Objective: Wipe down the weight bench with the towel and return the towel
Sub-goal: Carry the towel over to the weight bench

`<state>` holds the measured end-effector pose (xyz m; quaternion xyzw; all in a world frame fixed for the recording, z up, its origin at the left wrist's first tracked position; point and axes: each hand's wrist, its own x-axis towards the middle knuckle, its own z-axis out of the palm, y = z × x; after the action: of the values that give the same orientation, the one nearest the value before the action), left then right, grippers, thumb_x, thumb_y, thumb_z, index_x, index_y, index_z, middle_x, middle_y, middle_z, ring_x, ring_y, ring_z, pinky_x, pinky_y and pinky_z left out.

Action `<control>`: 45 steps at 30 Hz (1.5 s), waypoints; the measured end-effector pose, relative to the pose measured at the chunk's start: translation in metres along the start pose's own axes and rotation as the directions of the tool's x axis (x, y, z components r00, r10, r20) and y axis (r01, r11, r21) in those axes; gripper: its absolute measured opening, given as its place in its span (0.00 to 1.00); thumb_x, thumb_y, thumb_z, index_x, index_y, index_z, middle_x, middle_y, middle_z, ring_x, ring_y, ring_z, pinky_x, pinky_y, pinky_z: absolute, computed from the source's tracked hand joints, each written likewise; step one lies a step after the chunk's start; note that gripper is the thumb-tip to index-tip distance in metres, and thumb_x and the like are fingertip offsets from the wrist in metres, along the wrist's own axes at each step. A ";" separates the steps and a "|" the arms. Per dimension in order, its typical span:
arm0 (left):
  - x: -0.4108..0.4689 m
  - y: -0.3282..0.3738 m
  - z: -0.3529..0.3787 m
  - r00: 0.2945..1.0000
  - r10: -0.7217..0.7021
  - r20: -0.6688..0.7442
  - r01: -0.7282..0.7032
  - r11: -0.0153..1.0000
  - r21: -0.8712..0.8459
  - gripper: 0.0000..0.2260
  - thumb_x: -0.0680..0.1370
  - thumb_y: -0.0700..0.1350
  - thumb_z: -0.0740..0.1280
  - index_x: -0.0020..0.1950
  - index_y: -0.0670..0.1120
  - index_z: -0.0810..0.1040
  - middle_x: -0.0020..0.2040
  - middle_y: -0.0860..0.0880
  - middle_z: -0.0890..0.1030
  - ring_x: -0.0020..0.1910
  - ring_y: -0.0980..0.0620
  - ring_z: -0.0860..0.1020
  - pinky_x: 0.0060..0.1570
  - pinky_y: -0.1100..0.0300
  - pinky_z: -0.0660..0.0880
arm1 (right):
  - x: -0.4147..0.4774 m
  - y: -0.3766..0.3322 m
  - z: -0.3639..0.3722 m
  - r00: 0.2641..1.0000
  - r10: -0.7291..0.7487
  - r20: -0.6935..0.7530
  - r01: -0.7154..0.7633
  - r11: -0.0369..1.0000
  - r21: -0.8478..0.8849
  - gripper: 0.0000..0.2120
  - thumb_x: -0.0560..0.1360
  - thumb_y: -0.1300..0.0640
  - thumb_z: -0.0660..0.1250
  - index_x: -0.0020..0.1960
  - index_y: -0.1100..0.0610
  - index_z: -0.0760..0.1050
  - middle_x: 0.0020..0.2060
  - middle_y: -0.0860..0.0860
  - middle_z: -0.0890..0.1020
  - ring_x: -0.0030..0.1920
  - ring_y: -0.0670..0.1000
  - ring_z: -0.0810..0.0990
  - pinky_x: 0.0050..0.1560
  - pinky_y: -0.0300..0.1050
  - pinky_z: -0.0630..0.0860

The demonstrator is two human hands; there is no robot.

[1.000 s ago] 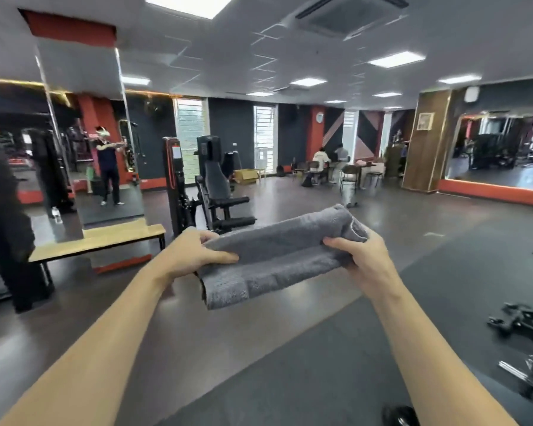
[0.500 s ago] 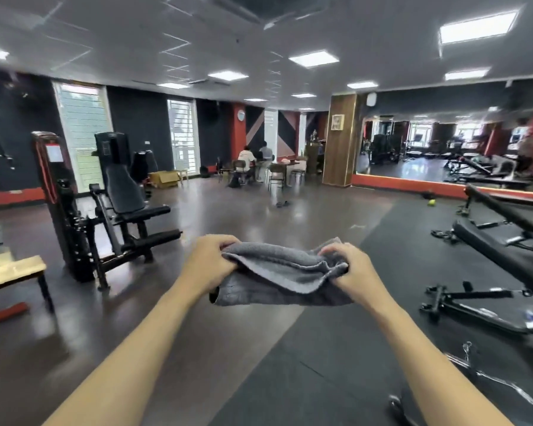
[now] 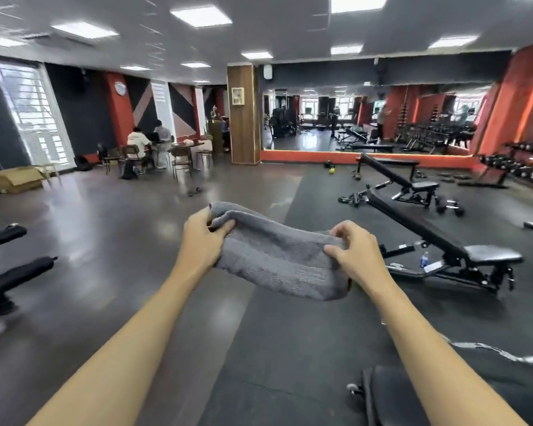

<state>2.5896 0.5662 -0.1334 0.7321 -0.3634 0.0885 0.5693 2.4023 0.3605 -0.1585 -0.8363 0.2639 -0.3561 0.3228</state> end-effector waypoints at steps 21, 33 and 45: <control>0.392 -0.235 0.327 0.961 -0.055 0.270 0.130 0.955 -0.267 0.03 0.80 0.43 0.69 0.49 0.47 0.83 0.44 0.51 0.86 0.42 0.59 0.84 0.39 0.66 0.78 | 0.417 0.235 0.133 0.965 -0.009 -0.264 0.002 1.000 -0.027 0.12 0.74 0.68 0.68 0.49 0.51 0.78 0.46 0.42 0.83 0.49 0.38 0.79 0.50 0.27 0.69; 0.664 -0.385 0.517 0.888 -0.089 0.451 0.243 0.924 -0.296 0.03 0.80 0.44 0.70 0.50 0.46 0.83 0.45 0.51 0.86 0.43 0.59 0.83 0.42 0.60 0.79 | 0.690 0.365 0.228 0.935 0.095 -0.341 -0.143 0.982 -0.120 0.14 0.75 0.70 0.69 0.44 0.52 0.84 0.40 0.45 0.80 0.44 0.40 0.78 0.45 0.27 0.68; 0.868 -0.448 0.807 0.803 -0.007 0.595 0.259 0.905 -0.338 0.04 0.79 0.42 0.70 0.46 0.48 0.83 0.41 0.57 0.86 0.41 0.59 0.81 0.39 0.65 0.77 | 0.916 0.554 0.200 0.847 0.281 -0.452 -0.311 0.950 0.008 0.09 0.70 0.60 0.78 0.47 0.50 0.84 0.43 0.41 0.79 0.48 0.42 0.78 0.46 0.28 0.69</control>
<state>3.2687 -0.4939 -0.2774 0.6145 -0.4762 -0.2572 0.5740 2.9945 -0.5454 -0.2797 -0.6910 0.4682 -0.4761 0.2768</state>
